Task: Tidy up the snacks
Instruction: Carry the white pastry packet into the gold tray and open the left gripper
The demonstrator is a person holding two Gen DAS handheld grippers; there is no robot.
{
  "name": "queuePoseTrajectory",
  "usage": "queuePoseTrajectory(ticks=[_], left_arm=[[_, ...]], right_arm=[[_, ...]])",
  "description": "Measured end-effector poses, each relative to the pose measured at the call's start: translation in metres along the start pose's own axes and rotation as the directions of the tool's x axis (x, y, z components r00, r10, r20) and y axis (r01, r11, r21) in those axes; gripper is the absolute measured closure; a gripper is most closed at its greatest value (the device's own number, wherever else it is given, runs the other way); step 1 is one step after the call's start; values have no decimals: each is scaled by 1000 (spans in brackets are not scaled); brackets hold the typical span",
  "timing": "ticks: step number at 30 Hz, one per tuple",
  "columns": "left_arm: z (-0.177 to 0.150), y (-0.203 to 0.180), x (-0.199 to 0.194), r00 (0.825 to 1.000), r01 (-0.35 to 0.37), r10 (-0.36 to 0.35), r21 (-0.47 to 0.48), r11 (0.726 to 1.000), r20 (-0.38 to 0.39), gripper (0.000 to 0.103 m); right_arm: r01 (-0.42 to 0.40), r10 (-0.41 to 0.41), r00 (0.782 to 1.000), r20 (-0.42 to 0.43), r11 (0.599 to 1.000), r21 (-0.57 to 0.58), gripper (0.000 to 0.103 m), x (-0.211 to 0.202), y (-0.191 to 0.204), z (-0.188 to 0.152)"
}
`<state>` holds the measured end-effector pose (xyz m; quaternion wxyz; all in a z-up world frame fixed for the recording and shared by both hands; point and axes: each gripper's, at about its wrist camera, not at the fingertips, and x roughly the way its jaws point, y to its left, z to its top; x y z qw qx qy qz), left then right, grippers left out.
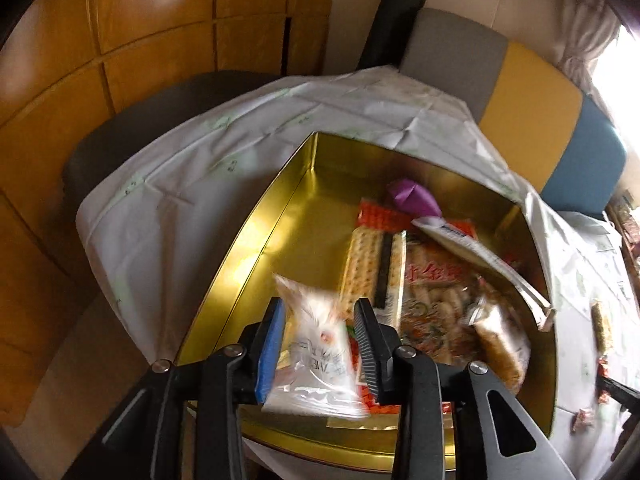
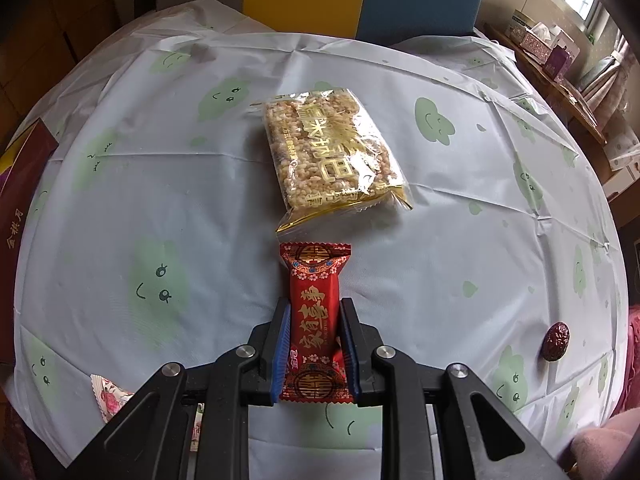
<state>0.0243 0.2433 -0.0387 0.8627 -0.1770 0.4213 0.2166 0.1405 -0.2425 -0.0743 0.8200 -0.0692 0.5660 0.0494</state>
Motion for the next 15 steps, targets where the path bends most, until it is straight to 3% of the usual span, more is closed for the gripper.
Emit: queuePoseTrajectory(ticks=[7, 15], left_arm=[[-4, -7, 2, 1000, -12, 12, 18, 1000, 6, 62], [-16, -45, -20, 998, 11, -18, 124, 992, 55, 62]], right_arm=[[1, -1, 1000, 2, 1000, -4, 80, 0, 0, -1], [17, -17, 1000, 7, 1000, -24, 80, 0, 4, -1]])
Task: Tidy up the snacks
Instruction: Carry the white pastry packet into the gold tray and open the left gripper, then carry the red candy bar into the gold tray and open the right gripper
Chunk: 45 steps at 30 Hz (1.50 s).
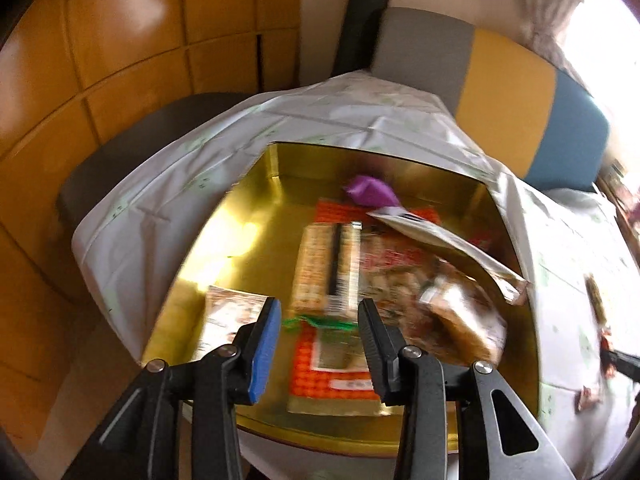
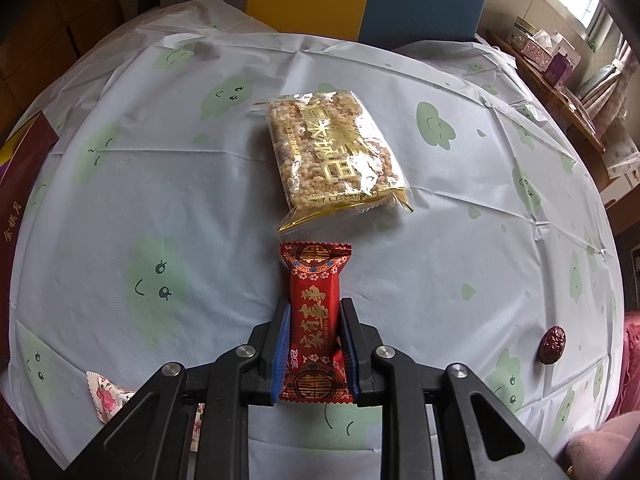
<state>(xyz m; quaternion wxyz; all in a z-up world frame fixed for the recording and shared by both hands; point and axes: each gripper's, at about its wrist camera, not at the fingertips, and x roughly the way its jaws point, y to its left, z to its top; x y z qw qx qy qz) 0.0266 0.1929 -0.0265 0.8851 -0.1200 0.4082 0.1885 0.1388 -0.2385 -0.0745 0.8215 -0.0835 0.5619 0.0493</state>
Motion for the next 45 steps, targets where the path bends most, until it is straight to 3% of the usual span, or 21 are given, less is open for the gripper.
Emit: queuePoseTrajectory(ticks=[8, 18, 31, 34, 40, 45], left_arm=[[-10, -35, -12, 999, 37, -37, 101, 994, 7, 62], [-16, -40, -15, 1000, 27, -28, 117, 993, 0, 62], [-16, -25, -13, 1000, 14, -14, 80, 997, 4, 61], [-16, -22, -13, 1000, 13, -14, 74, 997, 4, 61], [-15, -15, -13, 1000, 11, -12, 59, 998, 7, 61], [-13, -5, -12, 1000, 2, -2, 35, 999, 10, 61]], right_arm=[[9, -9, 1000, -1, 1000, -22, 80, -2, 6, -2], [-14, 14, 1000, -6, 999, -34, 81, -3, 6, -1], [-151, 154, 984, 87, 987, -45, 81, -36, 11, 3], [-193, 199, 973, 113, 979, -64, 81, -50, 24, 6], [-306, 331, 931, 152, 937, -168, 81, -78, 80, 17], [-424, 479, 865, 151, 857, -292, 81, -105, 141, 21]])
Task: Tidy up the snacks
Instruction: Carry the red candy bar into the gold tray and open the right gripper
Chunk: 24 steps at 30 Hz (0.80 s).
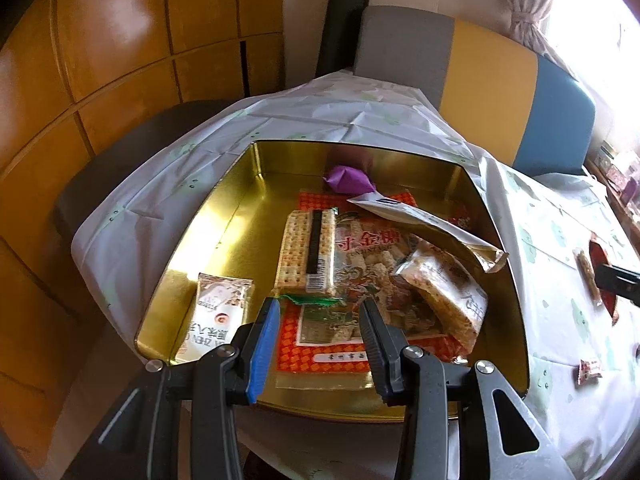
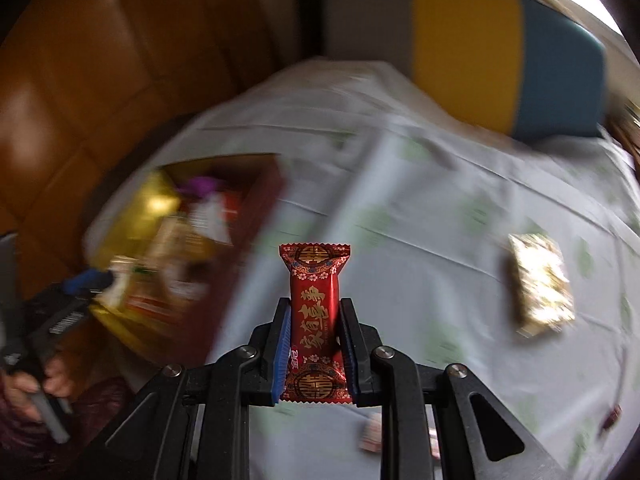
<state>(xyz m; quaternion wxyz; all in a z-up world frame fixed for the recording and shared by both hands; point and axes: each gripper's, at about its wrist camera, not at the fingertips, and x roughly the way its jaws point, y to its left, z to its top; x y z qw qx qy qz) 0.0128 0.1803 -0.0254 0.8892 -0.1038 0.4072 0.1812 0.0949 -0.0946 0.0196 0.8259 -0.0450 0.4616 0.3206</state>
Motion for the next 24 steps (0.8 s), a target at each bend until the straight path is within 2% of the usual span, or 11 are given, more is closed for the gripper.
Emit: queuePoseTrajectory(ticks=[7, 11, 15, 18, 21, 24], left_arm=[[6, 25, -1, 999, -37, 38, -59, 998, 15, 61], [10, 46, -2, 997, -70, 73, -112, 991, 23, 61], [12, 59, 0, 995, -89, 93, -143, 986, 20, 61], [11, 62, 2, 995, -93, 96, -148, 985, 16, 61], [10, 60, 4, 995, -92, 94, -141, 986, 10, 61], [9, 58, 6, 996, -89, 91, -134, 987, 9, 61]], right_arm=[[-172, 171, 985, -23, 978, -115, 80, 21, 80, 19], [-224, 216, 974, -67, 959, -171, 80, 40, 118, 19], [-254, 232, 964, -127, 945, -206, 78, 66, 144, 14], [-239, 206, 965, -164, 947, -216, 77, 84, 154, 9], [-244, 207, 960, -187, 949, -198, 72, 90, 150, 4], [-240, 207, 961, -184, 953, -184, 72, 87, 144, 2]])
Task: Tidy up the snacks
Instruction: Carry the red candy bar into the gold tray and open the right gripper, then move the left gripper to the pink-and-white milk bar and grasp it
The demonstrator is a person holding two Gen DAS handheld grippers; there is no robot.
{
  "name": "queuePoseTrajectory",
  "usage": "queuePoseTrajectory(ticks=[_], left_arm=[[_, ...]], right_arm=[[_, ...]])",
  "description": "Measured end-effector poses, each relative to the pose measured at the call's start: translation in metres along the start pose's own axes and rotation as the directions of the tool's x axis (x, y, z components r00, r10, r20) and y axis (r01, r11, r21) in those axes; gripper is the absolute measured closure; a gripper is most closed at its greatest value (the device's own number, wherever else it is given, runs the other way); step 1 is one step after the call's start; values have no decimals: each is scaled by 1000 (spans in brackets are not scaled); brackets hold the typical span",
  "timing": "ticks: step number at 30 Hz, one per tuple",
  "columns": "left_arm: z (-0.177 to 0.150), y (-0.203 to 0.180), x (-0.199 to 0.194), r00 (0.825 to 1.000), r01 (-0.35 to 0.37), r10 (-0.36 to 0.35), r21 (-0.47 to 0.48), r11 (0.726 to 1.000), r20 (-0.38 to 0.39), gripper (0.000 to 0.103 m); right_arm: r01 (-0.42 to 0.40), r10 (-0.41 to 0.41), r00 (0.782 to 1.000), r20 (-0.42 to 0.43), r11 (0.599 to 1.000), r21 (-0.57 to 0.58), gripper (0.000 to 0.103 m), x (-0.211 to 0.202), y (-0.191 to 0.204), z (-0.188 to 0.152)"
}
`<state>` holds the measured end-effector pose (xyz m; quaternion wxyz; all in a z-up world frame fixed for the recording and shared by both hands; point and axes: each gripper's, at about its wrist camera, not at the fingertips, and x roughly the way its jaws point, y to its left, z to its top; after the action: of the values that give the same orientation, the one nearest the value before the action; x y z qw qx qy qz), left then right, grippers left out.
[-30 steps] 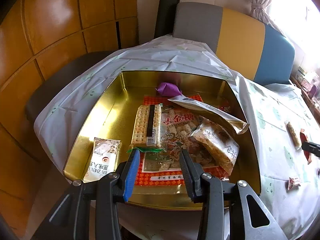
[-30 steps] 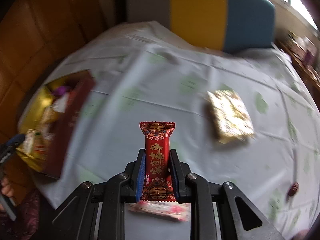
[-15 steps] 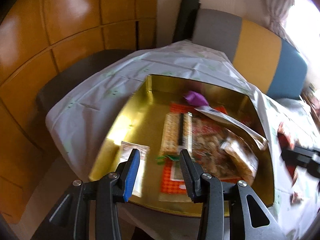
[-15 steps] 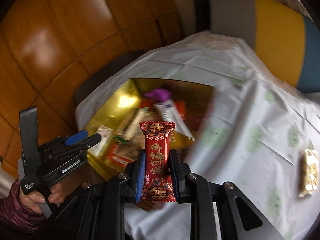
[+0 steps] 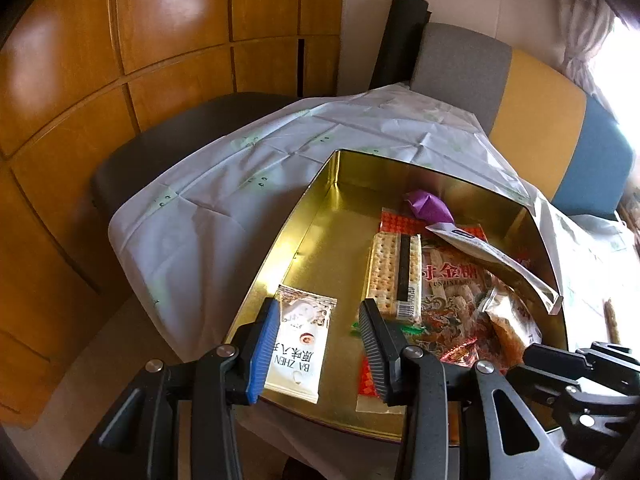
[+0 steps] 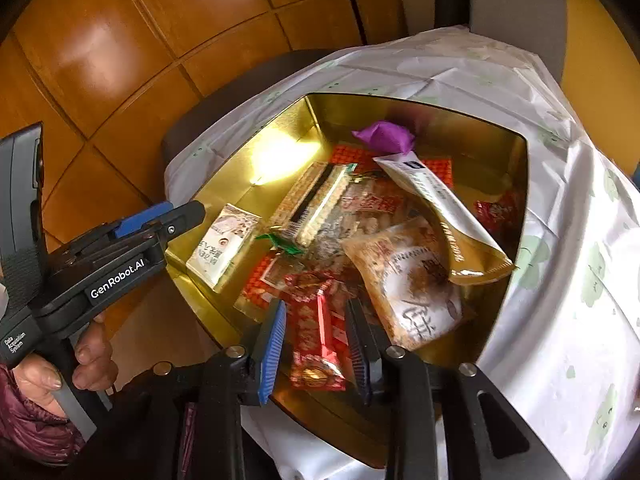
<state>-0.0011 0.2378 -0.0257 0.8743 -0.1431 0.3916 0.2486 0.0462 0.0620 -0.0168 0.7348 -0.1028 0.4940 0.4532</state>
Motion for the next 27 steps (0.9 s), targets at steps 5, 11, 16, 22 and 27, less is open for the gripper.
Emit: queuePoseTrajectory(ticks=[5, 11, 16, 22, 27], left_arm=[[0, -7, -5, 1000, 10, -10, 20, 1000, 9, 61], [-3, -25, -18, 999, 28, -32, 88, 996, 39, 61], [-8, -45, -29, 996, 52, -61, 161, 986, 57, 61], [-12, -68, -38, 993, 90, -106, 227, 970, 56, 61], [-17, -89, -44, 990, 116, -134, 274, 955, 47, 61]], right_arm=[[-4, 4, 1000, 24, 1000, 18, 72, -15, -7, -5], [34, -37, 996, 78, 998, 47, 72, -46, -23, -15], [84, -96, 989, 109, 991, 104, 72, -75, -51, -29], [182, -204, 973, 111, 966, 182, 72, -111, -96, -59], [266, -304, 947, 101, 921, 285, 72, -145, -143, -92]])
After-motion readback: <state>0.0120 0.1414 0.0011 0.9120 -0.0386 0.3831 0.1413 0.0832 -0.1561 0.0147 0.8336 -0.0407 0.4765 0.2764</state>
